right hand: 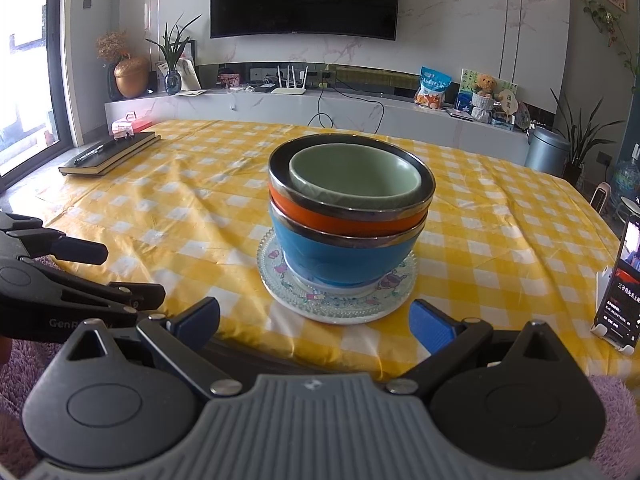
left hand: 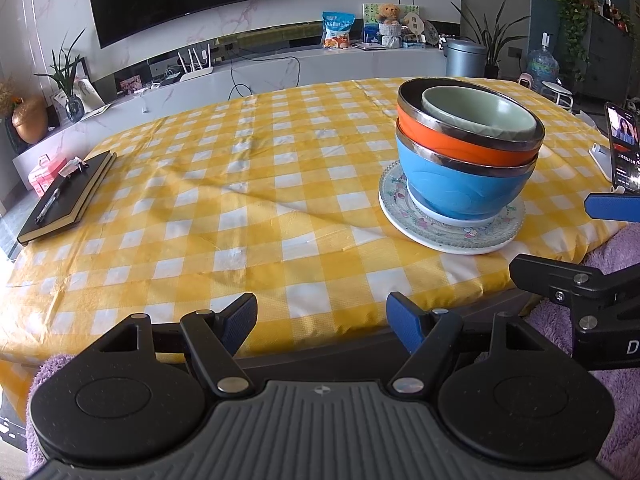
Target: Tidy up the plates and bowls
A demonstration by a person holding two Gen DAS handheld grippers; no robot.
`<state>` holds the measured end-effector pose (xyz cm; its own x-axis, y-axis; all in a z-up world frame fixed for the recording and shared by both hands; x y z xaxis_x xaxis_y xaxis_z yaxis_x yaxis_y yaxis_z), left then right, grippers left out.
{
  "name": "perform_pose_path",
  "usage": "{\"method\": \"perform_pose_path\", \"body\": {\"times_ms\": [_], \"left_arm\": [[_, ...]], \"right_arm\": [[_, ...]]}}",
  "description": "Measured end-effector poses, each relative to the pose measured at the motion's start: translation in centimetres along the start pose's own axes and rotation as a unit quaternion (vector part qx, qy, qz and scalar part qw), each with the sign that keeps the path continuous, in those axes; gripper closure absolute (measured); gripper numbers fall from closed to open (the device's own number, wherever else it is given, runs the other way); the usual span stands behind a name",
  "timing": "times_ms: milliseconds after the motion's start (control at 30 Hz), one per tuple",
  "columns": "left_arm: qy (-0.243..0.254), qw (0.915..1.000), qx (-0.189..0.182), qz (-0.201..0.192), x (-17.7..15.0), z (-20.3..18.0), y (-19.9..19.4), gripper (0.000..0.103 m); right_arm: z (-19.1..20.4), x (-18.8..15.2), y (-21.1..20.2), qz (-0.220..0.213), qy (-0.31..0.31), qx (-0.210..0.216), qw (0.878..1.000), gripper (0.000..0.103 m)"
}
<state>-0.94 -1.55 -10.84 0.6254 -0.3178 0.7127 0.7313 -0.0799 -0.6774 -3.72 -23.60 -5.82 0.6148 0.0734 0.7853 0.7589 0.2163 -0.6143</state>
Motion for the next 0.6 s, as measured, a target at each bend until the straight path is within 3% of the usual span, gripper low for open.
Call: {"method": "perform_pose_path", "body": {"times_ms": [600], "left_arm": [[0.0, 1.0, 0.0, 0.0, -0.01, 0.02, -0.05, 0.016]], "right_arm": [[0.04, -0.01, 0.05, 0.003, 0.0, 0.002, 1.0, 0.004]]}}
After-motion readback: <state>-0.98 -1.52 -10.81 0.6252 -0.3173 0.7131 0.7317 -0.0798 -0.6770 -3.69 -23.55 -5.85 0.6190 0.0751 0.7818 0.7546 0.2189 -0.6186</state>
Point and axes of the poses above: each gripper's, at about its wrist camera, not at the fingertips, and y roughly the way its jaws point, z to its left, x to its top, the point moved 8 cm from there along y, roughly the way its jaws point, and after that the axes turned 8 degrees about x, right-handed, at the moved point
